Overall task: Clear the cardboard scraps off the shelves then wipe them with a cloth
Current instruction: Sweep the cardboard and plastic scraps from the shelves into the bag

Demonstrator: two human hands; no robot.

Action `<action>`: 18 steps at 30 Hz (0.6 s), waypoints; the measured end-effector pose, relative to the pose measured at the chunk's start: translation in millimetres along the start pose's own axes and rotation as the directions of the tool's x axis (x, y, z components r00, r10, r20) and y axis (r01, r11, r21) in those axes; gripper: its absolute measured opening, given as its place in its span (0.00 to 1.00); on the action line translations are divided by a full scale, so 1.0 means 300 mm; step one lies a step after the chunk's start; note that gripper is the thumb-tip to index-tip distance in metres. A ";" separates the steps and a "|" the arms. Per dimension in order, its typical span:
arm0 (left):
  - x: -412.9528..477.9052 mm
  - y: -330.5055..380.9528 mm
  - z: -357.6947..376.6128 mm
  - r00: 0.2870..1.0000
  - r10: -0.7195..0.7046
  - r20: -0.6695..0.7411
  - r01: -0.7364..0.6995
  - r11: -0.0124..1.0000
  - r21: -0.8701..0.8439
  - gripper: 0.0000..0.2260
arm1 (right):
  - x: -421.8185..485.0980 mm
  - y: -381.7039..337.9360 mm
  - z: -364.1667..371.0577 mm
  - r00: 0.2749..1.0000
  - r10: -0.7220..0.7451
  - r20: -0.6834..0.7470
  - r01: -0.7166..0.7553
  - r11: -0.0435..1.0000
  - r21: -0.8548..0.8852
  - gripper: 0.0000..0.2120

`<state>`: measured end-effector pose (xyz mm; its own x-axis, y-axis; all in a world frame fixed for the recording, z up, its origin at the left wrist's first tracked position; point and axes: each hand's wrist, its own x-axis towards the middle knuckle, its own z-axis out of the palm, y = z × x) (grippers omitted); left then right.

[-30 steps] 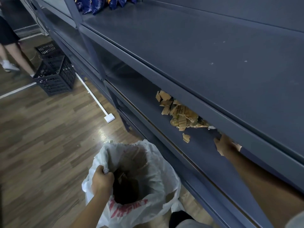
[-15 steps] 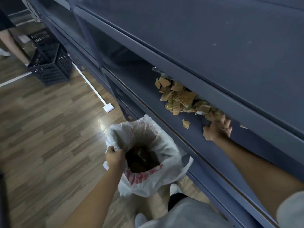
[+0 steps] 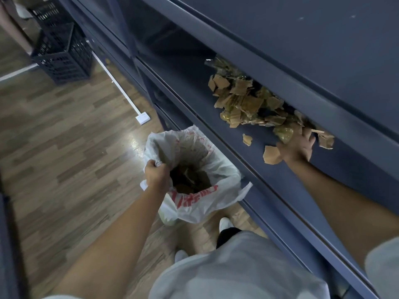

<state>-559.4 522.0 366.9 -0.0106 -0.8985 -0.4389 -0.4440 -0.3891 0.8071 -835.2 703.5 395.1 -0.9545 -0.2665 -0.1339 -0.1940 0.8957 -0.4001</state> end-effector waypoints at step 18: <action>-0.023 -0.004 0.035 0.999 -0.010 0.034 0.009 0.999 0.051 0.12 | -0.312 -0.282 0.231 0.796 -0.551 0.250 0.442 0.812 0.381 0.26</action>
<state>-568.2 530.9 364.9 -0.0361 -0.8870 -0.4604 -0.4892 -0.3860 0.7821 -713.8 628.0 378.6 -0.5961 -0.7949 -0.1131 -0.4934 0.4738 -0.7295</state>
